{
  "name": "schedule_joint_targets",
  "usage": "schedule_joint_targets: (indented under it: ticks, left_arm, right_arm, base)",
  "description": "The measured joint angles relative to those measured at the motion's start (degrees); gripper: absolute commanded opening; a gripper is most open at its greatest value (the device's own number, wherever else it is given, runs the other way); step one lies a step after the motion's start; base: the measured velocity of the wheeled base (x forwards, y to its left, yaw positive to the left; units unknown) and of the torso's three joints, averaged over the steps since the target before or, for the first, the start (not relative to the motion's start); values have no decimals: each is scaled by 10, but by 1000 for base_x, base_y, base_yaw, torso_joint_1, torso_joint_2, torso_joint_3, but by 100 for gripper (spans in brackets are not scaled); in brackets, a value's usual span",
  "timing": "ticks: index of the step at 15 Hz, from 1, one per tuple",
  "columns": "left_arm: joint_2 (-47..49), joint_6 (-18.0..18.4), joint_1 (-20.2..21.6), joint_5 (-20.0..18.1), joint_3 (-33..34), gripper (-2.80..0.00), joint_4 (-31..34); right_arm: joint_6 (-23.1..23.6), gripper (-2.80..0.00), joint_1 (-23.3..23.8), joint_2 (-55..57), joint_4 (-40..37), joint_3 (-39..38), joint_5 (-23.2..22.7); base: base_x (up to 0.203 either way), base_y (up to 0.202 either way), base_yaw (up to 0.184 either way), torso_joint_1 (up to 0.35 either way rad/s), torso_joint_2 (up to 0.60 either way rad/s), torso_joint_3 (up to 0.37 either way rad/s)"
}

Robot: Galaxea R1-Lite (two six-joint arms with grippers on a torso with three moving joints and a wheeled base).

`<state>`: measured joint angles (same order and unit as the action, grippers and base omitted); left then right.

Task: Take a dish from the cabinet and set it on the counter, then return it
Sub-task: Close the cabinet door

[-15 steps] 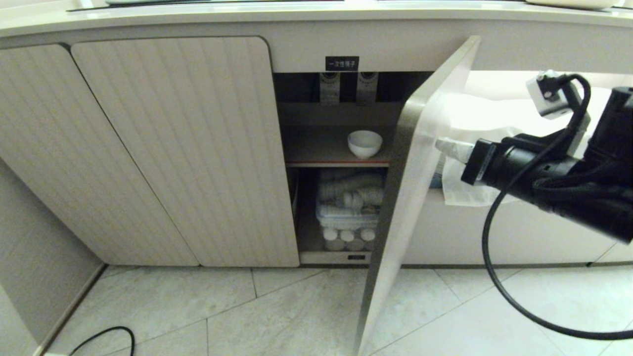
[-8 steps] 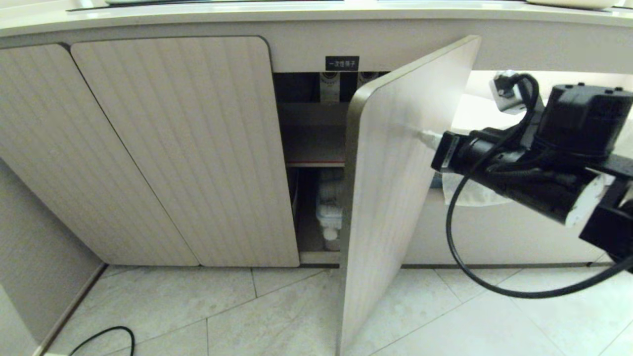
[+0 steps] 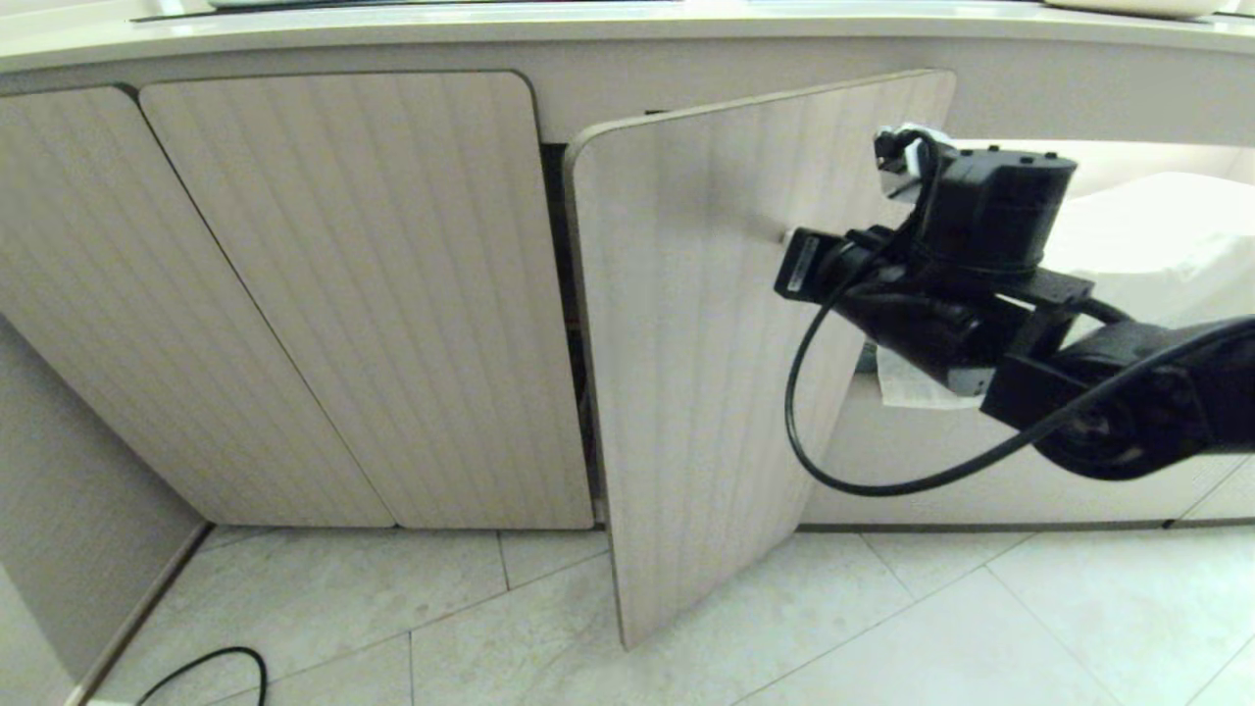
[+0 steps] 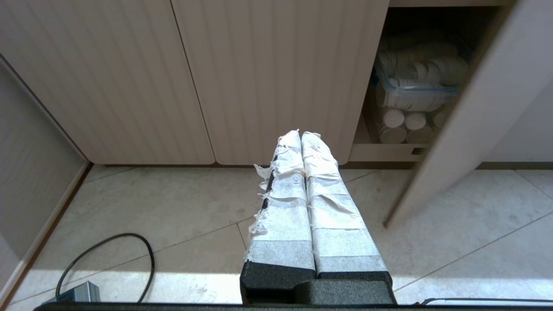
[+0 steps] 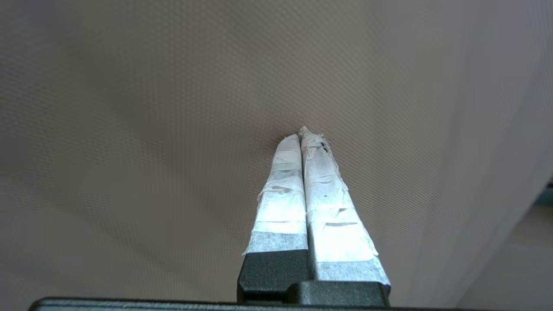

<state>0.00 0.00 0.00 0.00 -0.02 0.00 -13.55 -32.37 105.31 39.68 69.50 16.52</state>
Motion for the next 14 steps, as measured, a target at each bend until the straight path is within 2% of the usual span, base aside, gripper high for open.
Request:
schedule_joint_targets:
  ticks: [7, 10, 14]
  left_arm:
    - [0, 0, 0, 0, 0, -280, 0]
    - [0, 0, 0, 0, 0, -280, 0]
    - [0, 0, 0, 0, 0, -280, 0]
  right_arm:
    - [13, -280, -13, 54, 12, 61, 68]
    - [48, -280, -13, 69, 66, 60, 79]
    - [103, -280, -12, 71, 162, -1, 80]
  base:
    - [0, 0, 0, 0, 0, 0]
    - [0, 0, 0, 0, 0, 0]
    - [0, 0, 0, 0, 0, 0]
